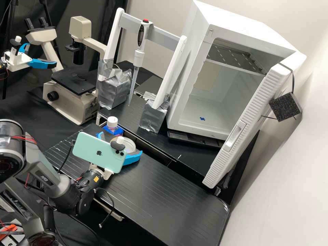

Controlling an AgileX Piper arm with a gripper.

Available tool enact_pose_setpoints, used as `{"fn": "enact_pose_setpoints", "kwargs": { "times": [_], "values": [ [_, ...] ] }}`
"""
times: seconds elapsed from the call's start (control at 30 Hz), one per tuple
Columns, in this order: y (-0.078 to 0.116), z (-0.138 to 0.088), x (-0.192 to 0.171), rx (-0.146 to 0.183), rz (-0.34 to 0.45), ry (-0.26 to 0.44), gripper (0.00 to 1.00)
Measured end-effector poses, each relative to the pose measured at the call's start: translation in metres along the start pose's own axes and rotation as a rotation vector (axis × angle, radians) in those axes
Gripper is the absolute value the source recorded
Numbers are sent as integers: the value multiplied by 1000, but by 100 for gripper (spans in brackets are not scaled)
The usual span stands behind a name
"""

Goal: Open the lid

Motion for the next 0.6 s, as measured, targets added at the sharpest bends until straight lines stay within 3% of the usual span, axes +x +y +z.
{"fn": "enact_pose_setpoints", "kwargs": {
  "times": [0.6],
  "values": [
    [1,2,2,20,24,-11,0]
  ]
}}
